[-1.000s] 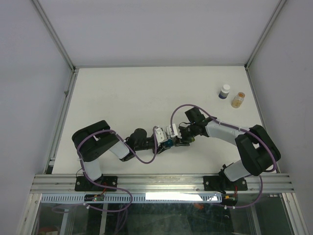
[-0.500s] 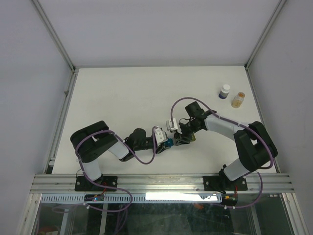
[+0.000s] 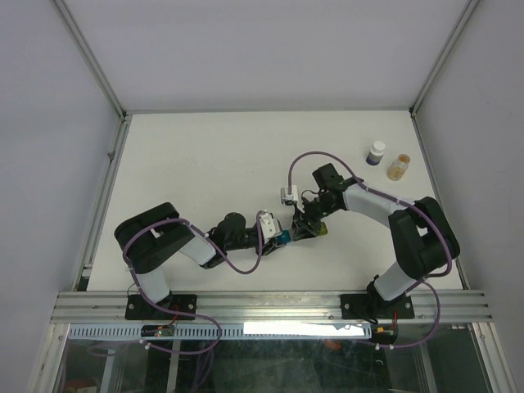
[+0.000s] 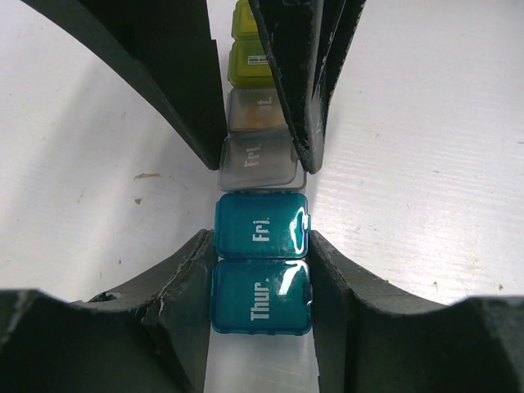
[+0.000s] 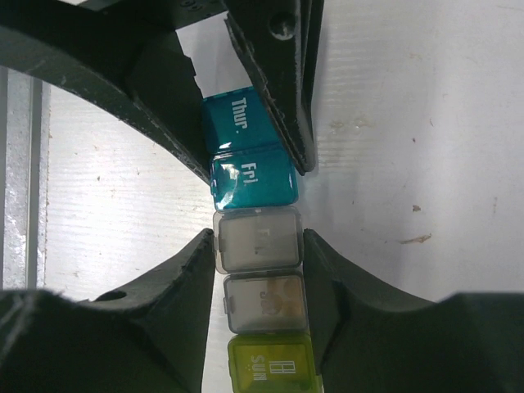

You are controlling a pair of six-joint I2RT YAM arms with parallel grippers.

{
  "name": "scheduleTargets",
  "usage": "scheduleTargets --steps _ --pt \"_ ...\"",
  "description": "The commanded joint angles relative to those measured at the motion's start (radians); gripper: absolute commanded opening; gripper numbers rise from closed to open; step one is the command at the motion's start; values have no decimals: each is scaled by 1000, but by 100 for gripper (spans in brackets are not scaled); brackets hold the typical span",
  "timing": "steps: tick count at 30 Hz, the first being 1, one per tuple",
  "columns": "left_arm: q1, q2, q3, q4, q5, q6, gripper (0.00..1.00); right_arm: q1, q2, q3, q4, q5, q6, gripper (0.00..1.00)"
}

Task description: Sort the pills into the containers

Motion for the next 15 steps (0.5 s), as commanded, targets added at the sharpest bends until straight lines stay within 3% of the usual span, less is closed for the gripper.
scheduleTargets --steps 1,8,15 --pt "-14 -25 15 -3 55 18 3 -43 -67 27 121 12 88 50" --pt "-14 -25 20 -16 52 16 3 -49 -82 16 179 36 158 57" --pt "-14 -26 20 -17 45 17 3 -23 -32 13 274 191 298 43"
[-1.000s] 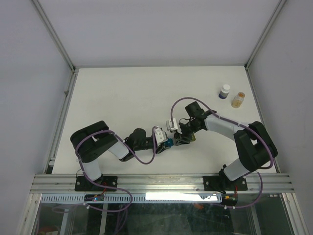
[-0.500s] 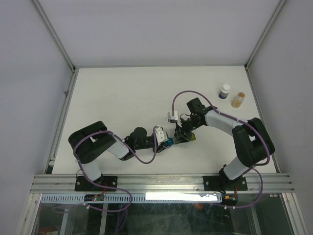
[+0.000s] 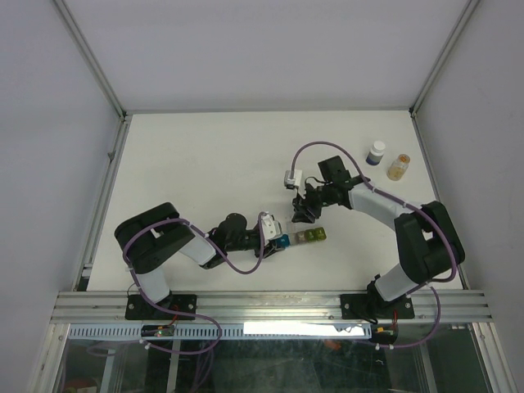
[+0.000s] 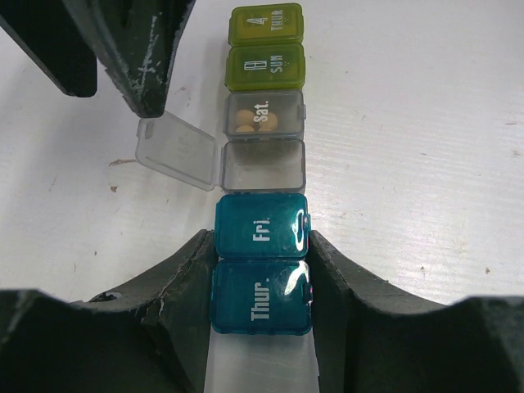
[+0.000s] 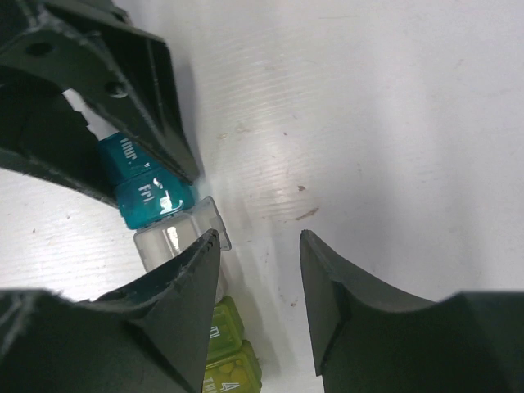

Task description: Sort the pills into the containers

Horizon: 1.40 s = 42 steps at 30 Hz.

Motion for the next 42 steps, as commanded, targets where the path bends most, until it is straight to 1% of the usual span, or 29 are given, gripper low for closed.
scheduleTargets --steps 1,4,6,12,13,14,15,18,19,21,22,24,28,30,31,33,34,35,36,37,39,42 --pt "-13 -26 17 32 22 19 3 33 33 19 89 128 95 40" --pt "-13 -26 18 27 15 24 3 63 76 36 83 221 105 36" --pt "-13 -25 19 23 6 26 3 75 92 45 73 239 99 35" --pt "-12 -11 23 22 -9 28 5 86 92 57 54 251 90 36" --pt "-12 -8 27 23 -14 27 6 85 88 65 44 248 87 37" --pt "-12 -6 27 26 -24 23 9 82 81 77 30 245 85 39" --pt "-11 -5 24 38 -41 14 16 74 68 91 11 235 85 43" --pt "-10 -23 0 98 -74 -14 50 3 -14 134 -55 132 67 59" --pt "-9 -37 -4 109 -80 -23 59 -26 -51 139 -73 93 53 63" --pt "-9 -74 -2 94 -89 -42 72 -79 -125 140 -109 8 14 68" --pt "-9 -96 2 77 -97 -54 76 -104 -161 135 -119 -18 5 69" --pt "-9 -156 12 24 -104 -76 83 -175 -231 133 -130 -98 4 71" --pt "-9 -306 24 -92 -142 -186 89 -362 -347 111 -115 -264 33 72" --pt "-9 -398 26 -112 -168 -266 95 -448 -399 78 -42 -296 89 74" --pt "-8 -433 31 -116 -179 -306 97 -488 -422 58 10 -293 130 79" --pt "-5 -483 54 -128 -197 -363 99 -540 -450 16 144 -226 247 94" --pt "-2 -500 75 -135 -204 -391 99 -556 -452 2 198 -162 315 99" --pt "4 -509 96 -138 -202 -403 99 -565 -443 3 237 -81 375 99" --pt "11 -512 126 -143 -198 -410 99 -576 -425 19 243 -15 393 99" --pt "23 -509 163 -156 -196 -416 99 -594 -398 49 220 9 388 100" --pt "62 -490 249 -202 -175 -421 99 -653 -345 115 174 8 400 99" --pt "120 -437 395 -243 -138 -426 99 -712 -279 182 165 30 436 99"
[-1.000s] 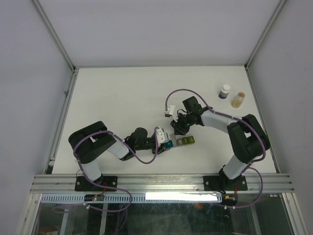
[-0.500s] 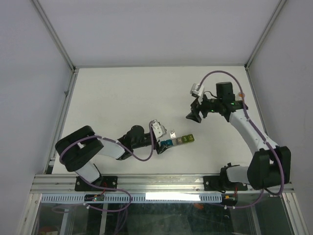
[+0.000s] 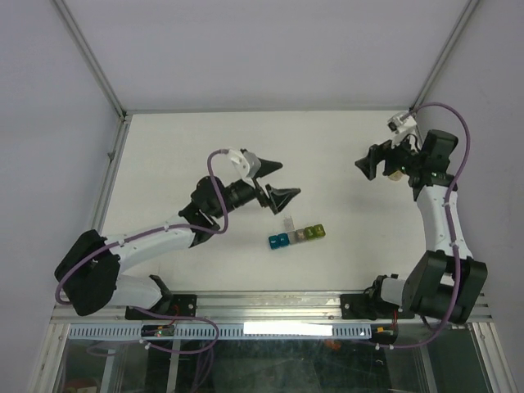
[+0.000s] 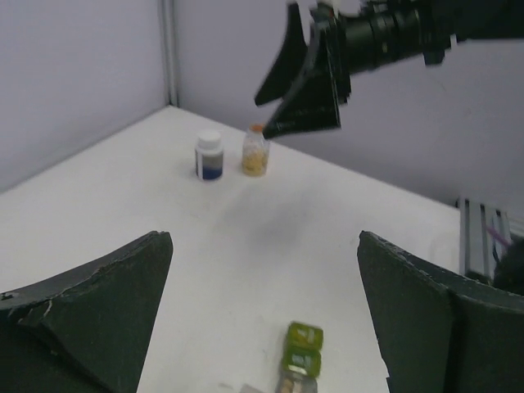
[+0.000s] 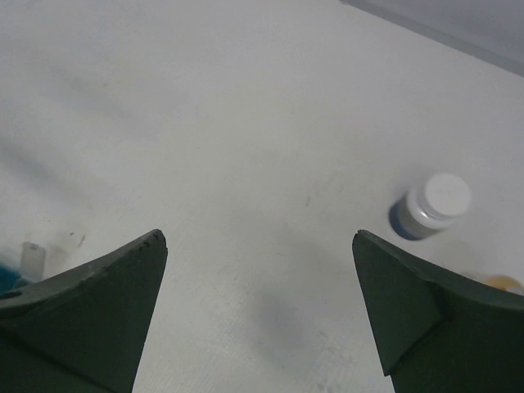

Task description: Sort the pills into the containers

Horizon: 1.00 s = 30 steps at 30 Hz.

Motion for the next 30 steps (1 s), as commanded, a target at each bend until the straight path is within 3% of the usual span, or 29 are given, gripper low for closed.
scheduleTargets --steps 1,12,24,30 --pt "80 57 220 -46 34 -60 99 -86 82 130 59 107 118 99" --pt "113 342 784 -256 370 112 99 -122 360 363 -14 377 147 97" --pt "130 424 774 -399 433 206 99 -148 553 408 -12 602 102 92" --pt "132 447 783 -416 443 212 99 -148 612 424 -31 630 97 70"
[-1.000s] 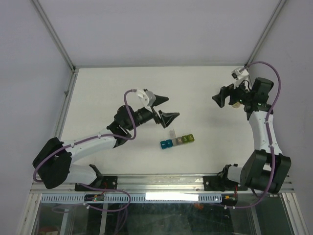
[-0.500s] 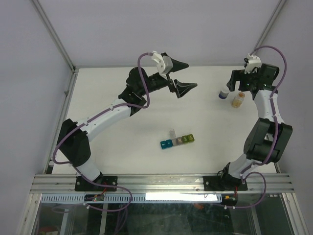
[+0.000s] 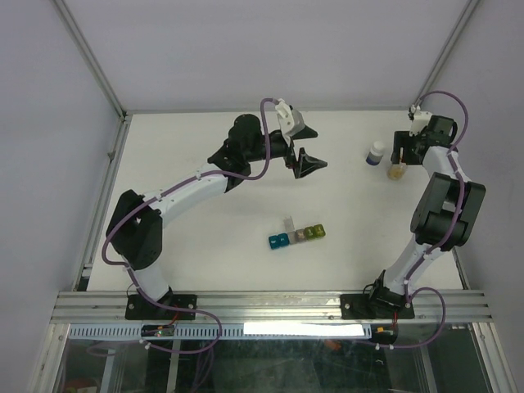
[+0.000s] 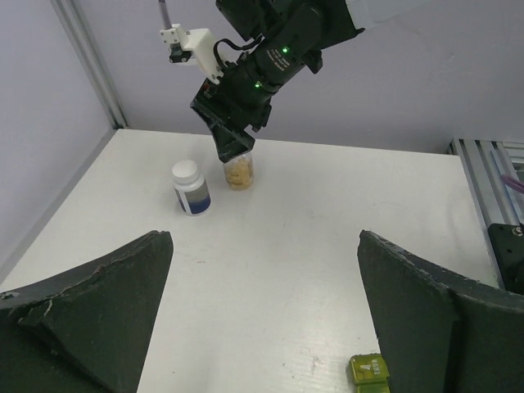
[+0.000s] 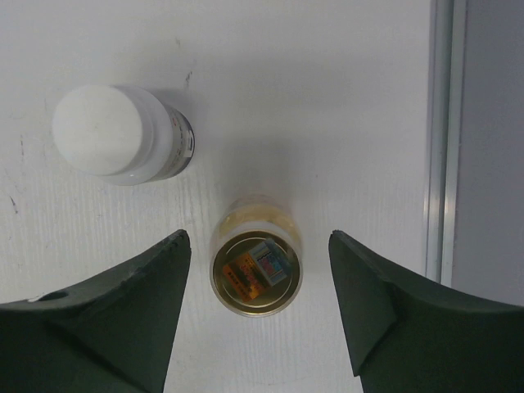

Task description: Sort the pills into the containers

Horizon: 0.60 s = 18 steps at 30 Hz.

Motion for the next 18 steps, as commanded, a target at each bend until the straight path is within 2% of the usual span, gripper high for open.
scheduleTargets --steps 1,8,11,13,18 --pt "7 3 24 -9 39 35 99 -5 2 30 12 47 -16 67" --pt "8 15 31 -28 50 40 99 -5 -18 4 10 60 -42 46" --pt "6 15 29 -34 55 47 99 -5 -23 4 7 62 -51 29" --pt "7 16 30 -41 57 54 99 -4 -30 5 -5 62 -60 22" --pt "14 21 29 -51 70 63 99 -3 -140 -14 -64 -13 -76 13"
